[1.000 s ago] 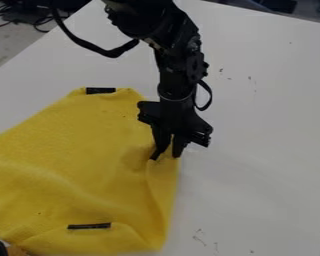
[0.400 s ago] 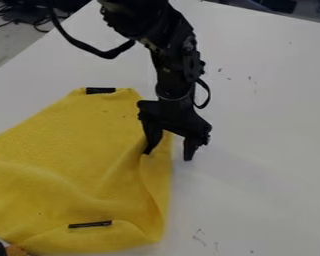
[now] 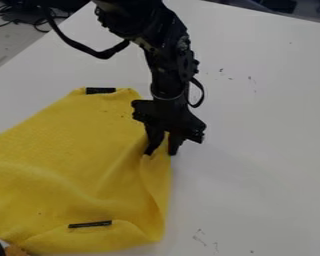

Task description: Touch the right side of the cloth

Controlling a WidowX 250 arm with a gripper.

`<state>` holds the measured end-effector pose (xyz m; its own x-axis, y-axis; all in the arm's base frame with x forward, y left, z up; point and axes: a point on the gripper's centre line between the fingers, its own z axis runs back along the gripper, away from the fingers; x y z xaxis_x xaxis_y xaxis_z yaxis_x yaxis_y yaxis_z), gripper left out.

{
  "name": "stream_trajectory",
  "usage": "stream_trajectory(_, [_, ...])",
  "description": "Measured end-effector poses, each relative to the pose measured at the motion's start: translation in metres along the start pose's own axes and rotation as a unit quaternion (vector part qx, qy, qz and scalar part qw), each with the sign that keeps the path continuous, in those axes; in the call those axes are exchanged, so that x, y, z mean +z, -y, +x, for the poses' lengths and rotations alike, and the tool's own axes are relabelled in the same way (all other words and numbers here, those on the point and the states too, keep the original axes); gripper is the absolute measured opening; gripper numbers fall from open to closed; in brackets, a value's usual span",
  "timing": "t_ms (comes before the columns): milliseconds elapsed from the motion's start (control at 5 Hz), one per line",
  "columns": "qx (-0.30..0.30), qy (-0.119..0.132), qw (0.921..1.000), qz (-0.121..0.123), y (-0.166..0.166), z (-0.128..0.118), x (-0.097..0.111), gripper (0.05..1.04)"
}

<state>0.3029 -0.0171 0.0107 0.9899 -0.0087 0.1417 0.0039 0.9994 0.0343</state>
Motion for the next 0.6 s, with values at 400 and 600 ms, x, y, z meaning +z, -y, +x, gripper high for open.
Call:
stream_trajectory(400, [-0.015, -0.020, 0.9992, 0.032, 0.012, 0.001, 0.018, 0.991])
stream_trajectory(600, [-0.014, 0.007, 0.9991, 0.040, 0.012, 0.007, 0.033, 1.003])
